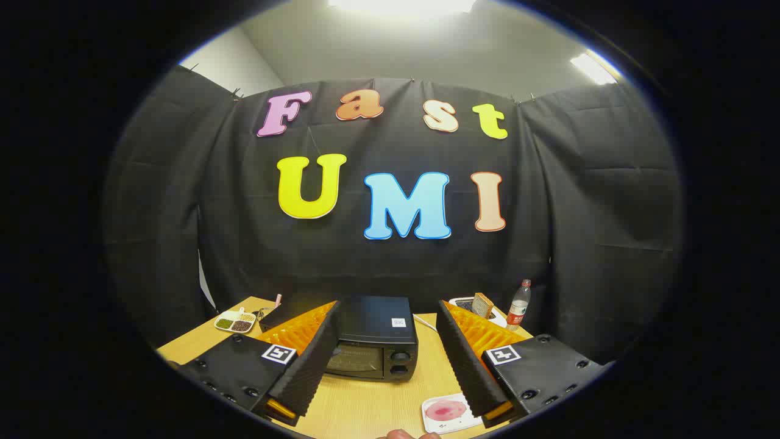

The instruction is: Open the toaster oven, put the food inside, and close the toaster oven door.

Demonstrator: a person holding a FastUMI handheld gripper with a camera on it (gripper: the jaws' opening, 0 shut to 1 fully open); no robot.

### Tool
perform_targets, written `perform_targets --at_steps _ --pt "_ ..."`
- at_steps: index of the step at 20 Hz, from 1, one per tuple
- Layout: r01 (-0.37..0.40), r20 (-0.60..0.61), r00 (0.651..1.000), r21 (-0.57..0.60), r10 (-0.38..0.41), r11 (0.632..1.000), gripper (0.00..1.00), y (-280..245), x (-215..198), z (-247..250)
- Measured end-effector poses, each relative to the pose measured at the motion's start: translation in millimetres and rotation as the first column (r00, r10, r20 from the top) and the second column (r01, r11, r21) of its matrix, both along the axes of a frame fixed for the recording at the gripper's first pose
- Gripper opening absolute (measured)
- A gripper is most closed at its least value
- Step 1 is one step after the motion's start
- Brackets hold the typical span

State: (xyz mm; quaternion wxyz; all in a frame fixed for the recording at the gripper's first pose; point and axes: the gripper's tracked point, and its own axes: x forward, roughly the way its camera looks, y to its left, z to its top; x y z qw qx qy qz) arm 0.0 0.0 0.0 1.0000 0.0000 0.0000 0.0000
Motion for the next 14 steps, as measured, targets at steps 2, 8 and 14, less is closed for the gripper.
perform_targets --at_steps 2,8,14 --pt "0.004 0.0 1.0 -0.002 -0.004 1.0 0.97 -3 0 -1" --pt "0.002 -0.001 1.0 -0.005 -0.002 1.0 0.97 -5 -1 -4" --pt "-0.005 -0.028 1.0 -0.013 0.004 1.0 0.97 -4 -1 -12"
